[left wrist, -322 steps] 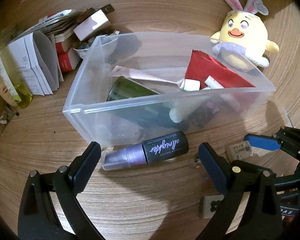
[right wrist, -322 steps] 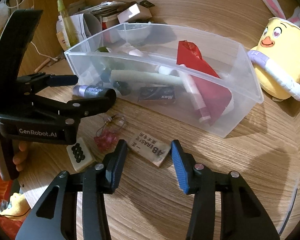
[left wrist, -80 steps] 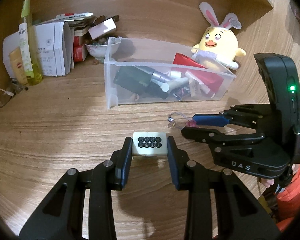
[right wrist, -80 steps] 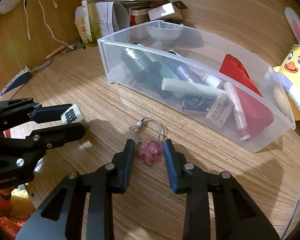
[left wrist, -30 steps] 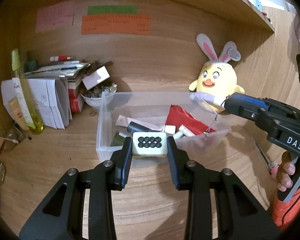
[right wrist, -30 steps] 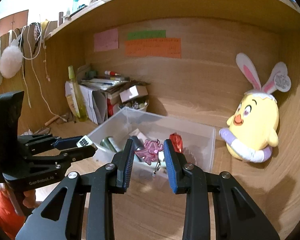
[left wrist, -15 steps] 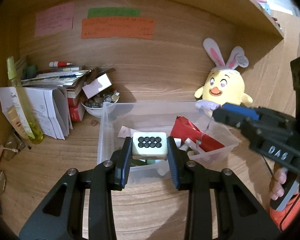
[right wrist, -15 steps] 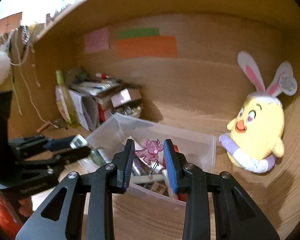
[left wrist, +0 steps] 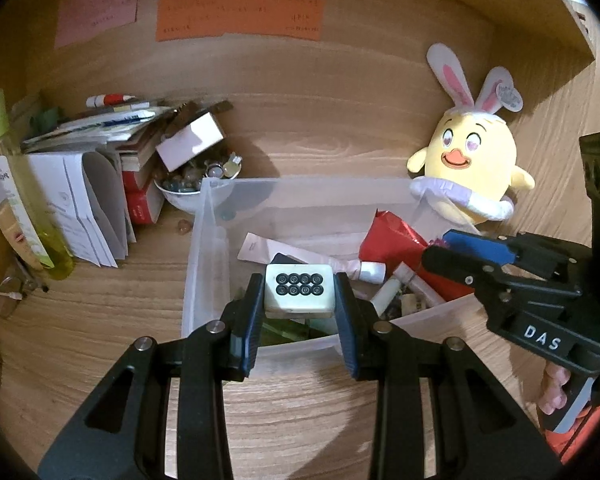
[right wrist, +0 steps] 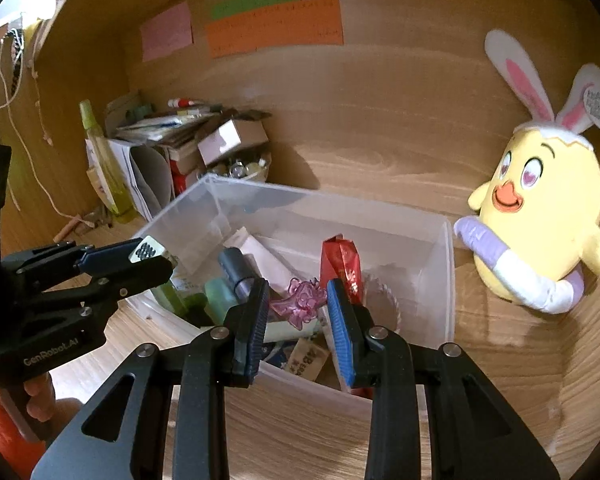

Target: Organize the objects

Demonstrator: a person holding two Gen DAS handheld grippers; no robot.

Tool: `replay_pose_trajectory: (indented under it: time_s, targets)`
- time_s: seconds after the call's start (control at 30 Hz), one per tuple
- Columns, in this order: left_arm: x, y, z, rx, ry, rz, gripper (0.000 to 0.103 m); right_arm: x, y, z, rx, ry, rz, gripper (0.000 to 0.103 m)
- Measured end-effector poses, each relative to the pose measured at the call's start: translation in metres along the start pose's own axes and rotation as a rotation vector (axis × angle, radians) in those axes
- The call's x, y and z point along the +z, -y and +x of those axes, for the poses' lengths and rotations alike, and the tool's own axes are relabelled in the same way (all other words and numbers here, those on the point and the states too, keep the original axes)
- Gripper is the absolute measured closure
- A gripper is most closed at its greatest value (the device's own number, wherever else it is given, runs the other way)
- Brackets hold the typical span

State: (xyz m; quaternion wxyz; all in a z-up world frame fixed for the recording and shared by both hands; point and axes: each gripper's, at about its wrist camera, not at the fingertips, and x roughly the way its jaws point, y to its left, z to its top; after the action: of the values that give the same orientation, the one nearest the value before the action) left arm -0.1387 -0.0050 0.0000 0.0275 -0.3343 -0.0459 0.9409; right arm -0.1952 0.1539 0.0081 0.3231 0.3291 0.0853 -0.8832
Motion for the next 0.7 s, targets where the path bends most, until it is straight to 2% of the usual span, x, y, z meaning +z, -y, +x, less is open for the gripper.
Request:
replay_pose_trajectory:
  time_s: [0.17, 0.23, 0.4, 0.5, 0.63, 0.7]
  targets:
    - [-0.001, 0.000, 0.002, -0.003, -0.001, 0.002, 0.069, -0.003, -0.001, 0.012, -0.016, -0.041, -0.006, 0.076]
    - [-0.002, 0.001, 0.002, -0.004, -0.001, 0.005, 0.065, -0.004, -0.001, 0.014, -0.019, -0.047, -0.009, 0.076]
    - [-0.004, 0.003, -0.005, 0.008, 0.024, 0.017, 0.044, -0.005, -0.002, 0.018, -0.031, -0.059, -0.018, 0.076]
    - [-0.006, 0.003, -0.012, 0.015, 0.046, 0.024, 0.036, -0.006, -0.002, 0.020, -0.038, -0.065, -0.019, 0.076]
    - [-0.009, 0.003, -0.020, 0.019, 0.061, 0.030, 0.028, -0.006, -0.004, 0.020, -0.052, -0.064, -0.031, 0.076]
    - [-0.012, 0.002, -0.023, 0.016, 0.063, 0.033, 0.026, -0.005, -0.004, 0.019, -0.059, -0.064, -0.035, 0.071]
